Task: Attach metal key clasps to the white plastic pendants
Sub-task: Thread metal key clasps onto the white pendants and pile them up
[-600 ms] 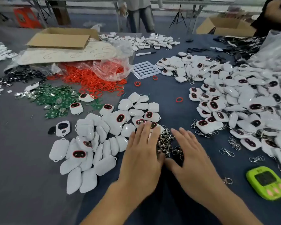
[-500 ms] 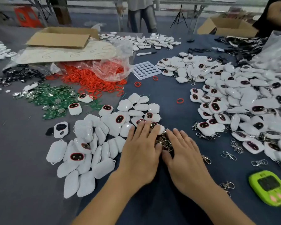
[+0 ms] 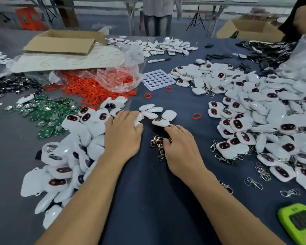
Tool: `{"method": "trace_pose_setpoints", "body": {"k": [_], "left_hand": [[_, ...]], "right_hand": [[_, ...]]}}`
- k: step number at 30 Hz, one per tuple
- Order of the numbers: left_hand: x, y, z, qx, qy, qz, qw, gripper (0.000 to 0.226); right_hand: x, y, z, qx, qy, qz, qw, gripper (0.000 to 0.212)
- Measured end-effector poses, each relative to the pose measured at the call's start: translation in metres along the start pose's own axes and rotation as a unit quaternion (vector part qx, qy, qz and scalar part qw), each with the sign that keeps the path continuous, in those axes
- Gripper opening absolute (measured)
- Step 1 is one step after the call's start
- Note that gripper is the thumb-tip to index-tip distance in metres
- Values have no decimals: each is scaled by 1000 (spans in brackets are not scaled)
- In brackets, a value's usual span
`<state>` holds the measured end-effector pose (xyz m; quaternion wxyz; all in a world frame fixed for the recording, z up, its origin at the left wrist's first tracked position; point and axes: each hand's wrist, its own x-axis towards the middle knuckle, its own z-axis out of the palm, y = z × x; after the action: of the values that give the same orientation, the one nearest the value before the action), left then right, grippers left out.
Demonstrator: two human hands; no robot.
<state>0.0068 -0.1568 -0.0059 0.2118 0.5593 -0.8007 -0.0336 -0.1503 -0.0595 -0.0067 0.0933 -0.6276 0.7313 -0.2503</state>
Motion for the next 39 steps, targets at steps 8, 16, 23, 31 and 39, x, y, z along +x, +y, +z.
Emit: {"method": "trace_pose_setpoints", "body": {"k": [8,16,23,31,39], "left_hand": [[-37,22,-11,-74,119,22,990,50],[-70,56,-23,-486,92,-92,864,33],[-78,65,-20,-473,6,-10,881,33],[-69,50,-5,-201,-18,-26,979,33],[-73,49,-11,-317,-5,-95,944,30]], "right_hand": [[-13,-2,-6,60,49,12,997,9],[-50,-19,-12,230,113,44,966,40],[-58,-19,-15,303,137,51,942,47],[-44,7,-18,532,144,186,814,25],[-45,4,-16,501,123,157,842,25]]}}
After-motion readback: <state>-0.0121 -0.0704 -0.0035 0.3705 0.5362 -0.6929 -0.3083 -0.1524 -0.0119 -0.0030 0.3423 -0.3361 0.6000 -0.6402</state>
